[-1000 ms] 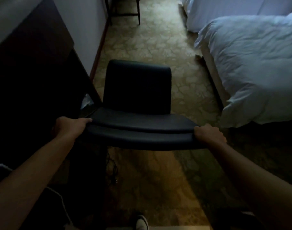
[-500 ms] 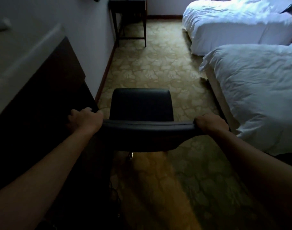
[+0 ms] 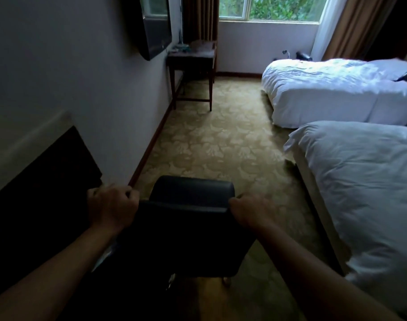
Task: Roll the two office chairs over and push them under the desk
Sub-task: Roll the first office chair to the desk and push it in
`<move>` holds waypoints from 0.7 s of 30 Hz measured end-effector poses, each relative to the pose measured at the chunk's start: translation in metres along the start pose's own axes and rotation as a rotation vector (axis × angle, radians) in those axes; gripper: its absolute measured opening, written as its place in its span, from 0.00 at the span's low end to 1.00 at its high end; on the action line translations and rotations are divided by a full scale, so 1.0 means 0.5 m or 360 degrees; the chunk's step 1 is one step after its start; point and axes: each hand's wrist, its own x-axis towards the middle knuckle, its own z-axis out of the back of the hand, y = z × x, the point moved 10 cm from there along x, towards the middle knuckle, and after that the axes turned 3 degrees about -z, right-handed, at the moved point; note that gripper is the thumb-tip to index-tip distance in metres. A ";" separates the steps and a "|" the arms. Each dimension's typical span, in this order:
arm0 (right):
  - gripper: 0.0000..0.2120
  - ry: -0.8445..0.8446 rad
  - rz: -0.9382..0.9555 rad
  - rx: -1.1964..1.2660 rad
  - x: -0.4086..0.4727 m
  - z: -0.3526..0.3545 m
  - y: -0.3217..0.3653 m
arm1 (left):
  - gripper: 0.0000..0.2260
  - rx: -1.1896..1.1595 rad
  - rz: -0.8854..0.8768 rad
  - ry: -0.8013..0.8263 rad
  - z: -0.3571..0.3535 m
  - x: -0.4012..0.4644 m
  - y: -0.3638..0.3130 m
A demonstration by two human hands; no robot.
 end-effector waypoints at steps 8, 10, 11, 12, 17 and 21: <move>0.26 0.0276 -0.0042 -0.0043 0.107 -0.012 0.004 | 0.22 0.0228 -0.0056 0.0175 -0.056 0.072 -0.025; 0.27 0.0310 -0.0010 -0.0099 0.135 -0.011 0.009 | 0.20 0.0227 -0.0035 0.0179 -0.069 0.084 -0.026; 0.27 0.0331 0.0014 -0.0121 0.147 -0.011 0.012 | 0.18 0.0206 -0.0008 0.0178 -0.073 0.090 -0.029; 0.26 0.0335 0.0024 -0.0132 0.158 -0.007 0.014 | 0.17 0.0202 0.0017 0.0188 -0.079 0.099 -0.032; 0.22 0.0177 -0.0071 -0.0048 0.173 0.018 0.008 | 0.20 0.0238 0.0034 0.0204 -0.093 0.129 -0.032; 0.22 0.0135 -0.0013 -0.0125 0.152 0.020 0.032 | 0.20 0.0219 0.0010 0.0214 -0.097 0.135 -0.015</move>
